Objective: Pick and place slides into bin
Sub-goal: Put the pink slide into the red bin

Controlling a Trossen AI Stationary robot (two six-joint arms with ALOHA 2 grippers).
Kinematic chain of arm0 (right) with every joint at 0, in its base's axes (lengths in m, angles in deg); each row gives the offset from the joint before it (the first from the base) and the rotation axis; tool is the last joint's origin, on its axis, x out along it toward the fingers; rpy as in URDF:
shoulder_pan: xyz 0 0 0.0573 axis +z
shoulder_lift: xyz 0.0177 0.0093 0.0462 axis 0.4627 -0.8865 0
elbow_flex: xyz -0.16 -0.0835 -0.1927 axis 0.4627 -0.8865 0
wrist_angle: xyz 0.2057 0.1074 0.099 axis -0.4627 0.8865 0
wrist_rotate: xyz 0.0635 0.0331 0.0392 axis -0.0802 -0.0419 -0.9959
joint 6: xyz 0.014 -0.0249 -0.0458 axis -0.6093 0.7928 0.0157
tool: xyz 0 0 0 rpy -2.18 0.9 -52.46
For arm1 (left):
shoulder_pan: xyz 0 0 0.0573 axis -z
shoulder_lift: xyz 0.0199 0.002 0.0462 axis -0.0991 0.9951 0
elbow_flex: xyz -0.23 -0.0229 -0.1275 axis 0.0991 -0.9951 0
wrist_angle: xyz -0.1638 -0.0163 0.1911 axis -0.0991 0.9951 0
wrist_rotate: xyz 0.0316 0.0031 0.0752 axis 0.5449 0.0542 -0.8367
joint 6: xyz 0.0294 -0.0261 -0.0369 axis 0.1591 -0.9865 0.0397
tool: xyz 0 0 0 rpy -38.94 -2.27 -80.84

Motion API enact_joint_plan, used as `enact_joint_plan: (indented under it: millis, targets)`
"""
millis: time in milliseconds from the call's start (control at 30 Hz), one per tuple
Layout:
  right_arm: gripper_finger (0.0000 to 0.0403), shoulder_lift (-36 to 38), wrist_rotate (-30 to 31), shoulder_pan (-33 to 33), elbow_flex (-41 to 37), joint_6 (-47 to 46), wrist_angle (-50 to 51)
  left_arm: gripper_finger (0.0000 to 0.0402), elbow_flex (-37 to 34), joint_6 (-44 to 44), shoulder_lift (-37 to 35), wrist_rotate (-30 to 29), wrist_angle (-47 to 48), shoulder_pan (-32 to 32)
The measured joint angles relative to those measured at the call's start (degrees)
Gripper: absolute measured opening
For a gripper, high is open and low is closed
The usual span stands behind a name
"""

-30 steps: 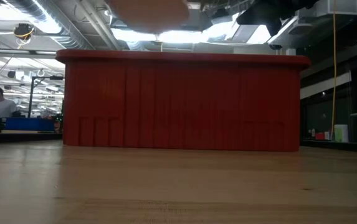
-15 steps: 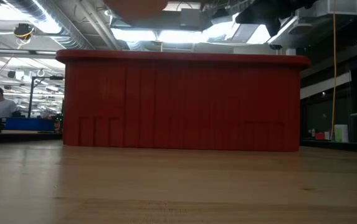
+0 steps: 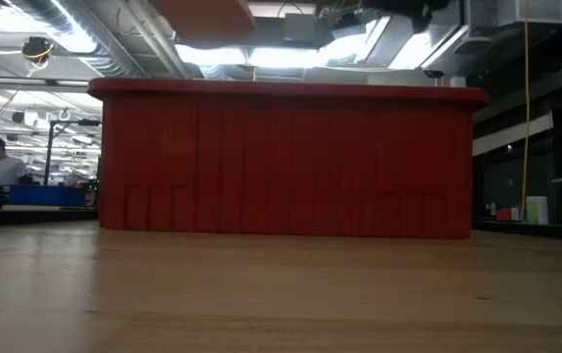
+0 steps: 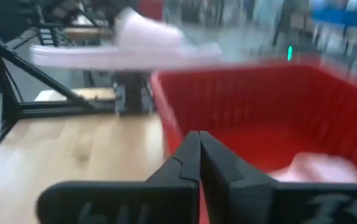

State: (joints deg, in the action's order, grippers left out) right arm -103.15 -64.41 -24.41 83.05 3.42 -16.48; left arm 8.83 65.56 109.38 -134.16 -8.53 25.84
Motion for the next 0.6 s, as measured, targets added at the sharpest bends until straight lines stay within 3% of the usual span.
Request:
enact_joint_plan:
  millis: [200,367,600]
  targets:
    - [0.0006,0.01,-0.11,-2.23,0.00,15.52,-11.48,0.0003,0.00,8.94,0.00,2.00,-7.95,-8.94]
    - [0.0006,0.02,2.08,-7.44,0.00,16.25,-12.74,0.0003,0.00,19.00,0.02,6.53,-15.68,-18.20]
    - [0.0006,0.00,3.91,-15.67,0.00,16.48,-12.58,0.0003,0.00,24.09,0.18,12.18,-22.80,-31.81]
